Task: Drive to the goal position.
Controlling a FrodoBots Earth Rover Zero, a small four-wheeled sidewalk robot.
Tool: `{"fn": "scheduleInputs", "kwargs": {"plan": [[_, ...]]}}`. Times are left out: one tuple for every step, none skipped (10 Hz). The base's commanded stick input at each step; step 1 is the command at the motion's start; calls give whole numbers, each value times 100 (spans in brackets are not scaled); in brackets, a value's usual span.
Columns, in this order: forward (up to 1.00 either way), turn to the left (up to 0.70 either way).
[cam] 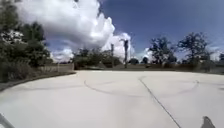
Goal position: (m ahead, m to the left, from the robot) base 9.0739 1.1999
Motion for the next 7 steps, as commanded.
{"fn": "scheduleInputs", "kwargs": {"plan": [[70, 35], [70, 35], [70, 35], [70, 35], [70, 35], [70, 6], [70, 0]]}}
